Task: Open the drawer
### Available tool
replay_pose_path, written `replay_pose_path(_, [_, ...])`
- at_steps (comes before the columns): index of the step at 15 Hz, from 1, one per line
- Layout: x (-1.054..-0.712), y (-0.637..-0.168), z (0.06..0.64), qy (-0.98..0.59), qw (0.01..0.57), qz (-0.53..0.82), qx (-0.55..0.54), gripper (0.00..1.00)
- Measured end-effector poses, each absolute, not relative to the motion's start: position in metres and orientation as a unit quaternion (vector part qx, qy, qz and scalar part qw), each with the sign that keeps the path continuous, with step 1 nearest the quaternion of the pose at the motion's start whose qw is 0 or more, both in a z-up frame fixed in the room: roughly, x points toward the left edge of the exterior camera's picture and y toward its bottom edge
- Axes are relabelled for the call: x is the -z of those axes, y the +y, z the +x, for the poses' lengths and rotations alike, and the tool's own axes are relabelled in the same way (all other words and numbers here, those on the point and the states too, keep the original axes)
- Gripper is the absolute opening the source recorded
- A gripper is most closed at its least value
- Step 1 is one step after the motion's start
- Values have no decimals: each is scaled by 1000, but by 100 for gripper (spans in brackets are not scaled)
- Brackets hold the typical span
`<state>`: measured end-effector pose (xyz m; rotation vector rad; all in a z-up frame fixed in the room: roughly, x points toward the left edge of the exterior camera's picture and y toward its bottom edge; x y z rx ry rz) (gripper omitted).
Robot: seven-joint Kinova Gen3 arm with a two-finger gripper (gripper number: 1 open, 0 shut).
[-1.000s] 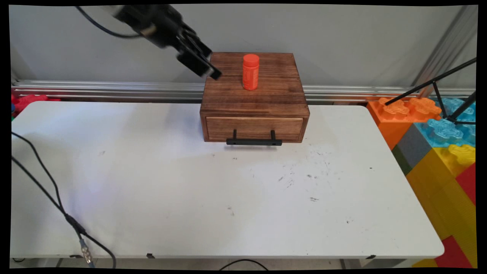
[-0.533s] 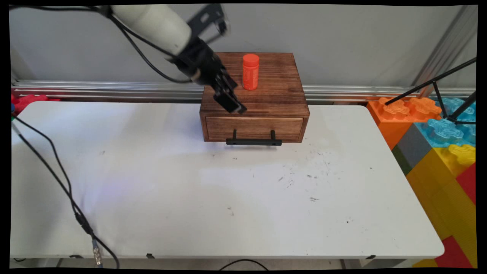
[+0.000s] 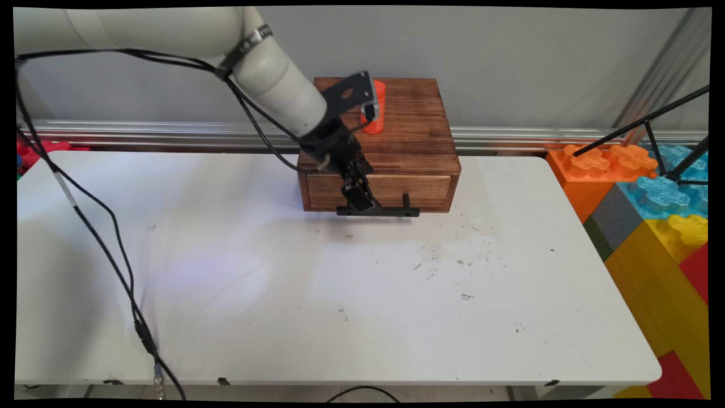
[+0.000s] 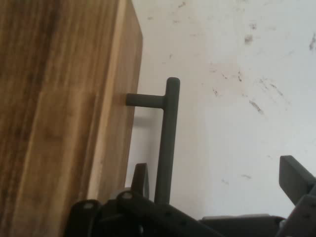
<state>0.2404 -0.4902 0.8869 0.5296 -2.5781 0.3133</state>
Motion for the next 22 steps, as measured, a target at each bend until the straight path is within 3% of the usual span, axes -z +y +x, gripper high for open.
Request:
replay_pose_path(9, [-833,-506,222,-955,211,175,-110,100])
replay_pose_path(22, [-786,-516,215,-964,190,145,-114,100])
